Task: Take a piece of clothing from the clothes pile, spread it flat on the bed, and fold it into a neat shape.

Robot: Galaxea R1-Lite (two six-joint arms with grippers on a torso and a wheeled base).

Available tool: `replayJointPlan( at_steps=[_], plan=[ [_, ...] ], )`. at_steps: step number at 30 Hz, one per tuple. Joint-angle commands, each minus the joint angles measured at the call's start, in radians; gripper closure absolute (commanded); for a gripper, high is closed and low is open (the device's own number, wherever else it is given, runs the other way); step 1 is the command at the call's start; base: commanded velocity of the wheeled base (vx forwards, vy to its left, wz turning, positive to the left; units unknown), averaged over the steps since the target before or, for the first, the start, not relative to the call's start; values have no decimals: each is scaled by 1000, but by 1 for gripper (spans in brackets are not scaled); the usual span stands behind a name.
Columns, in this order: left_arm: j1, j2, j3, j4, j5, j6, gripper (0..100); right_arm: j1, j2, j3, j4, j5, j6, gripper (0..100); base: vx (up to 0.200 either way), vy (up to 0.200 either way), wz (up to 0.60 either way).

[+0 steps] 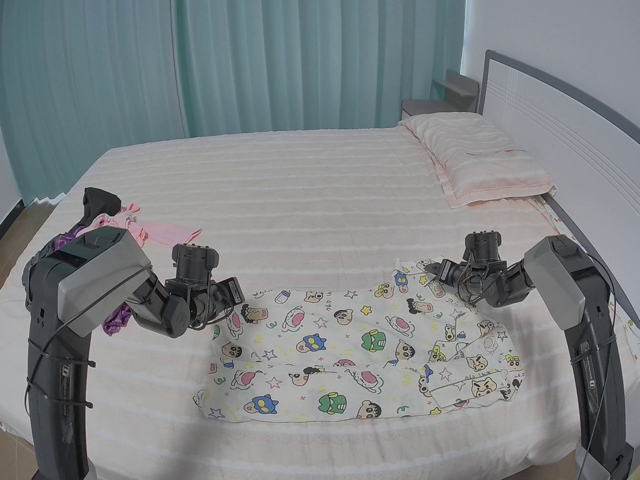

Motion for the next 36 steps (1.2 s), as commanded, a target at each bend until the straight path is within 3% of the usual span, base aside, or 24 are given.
replayJointPlan(
  at_steps=[1, 15, 21, 25, 29, 36],
  plan=[
    [0, 1, -1, 0, -1, -1, 100, 1, 1, -17, 13, 6, -1, 100, 0, 0, 0],
    [2, -12, -4, -1, 30, 12, 100, -11, -53, 39, -13, 75, 32, 100, 0, 0, 0],
    [3, -43, -1, 0, 53, 13, 100, -40, -103, 179, -202, 181, 87, 100, 0, 0, 0],
    [6, -52, 2, 0, 53, 13, 100, -54, -117, 220, -231, 215, 85, 100, 0, 0, 0],
    [11, -61, 21, 0, 51, 13, 100, -72, -139, 291, -297, 300, 87, 100, 0, 0, 0],
    [29, -63, 30, -1, 47, 18, 100, -83, -142, 309, -345, 325, 87, 100, 0, 0, 0]
  ],
)
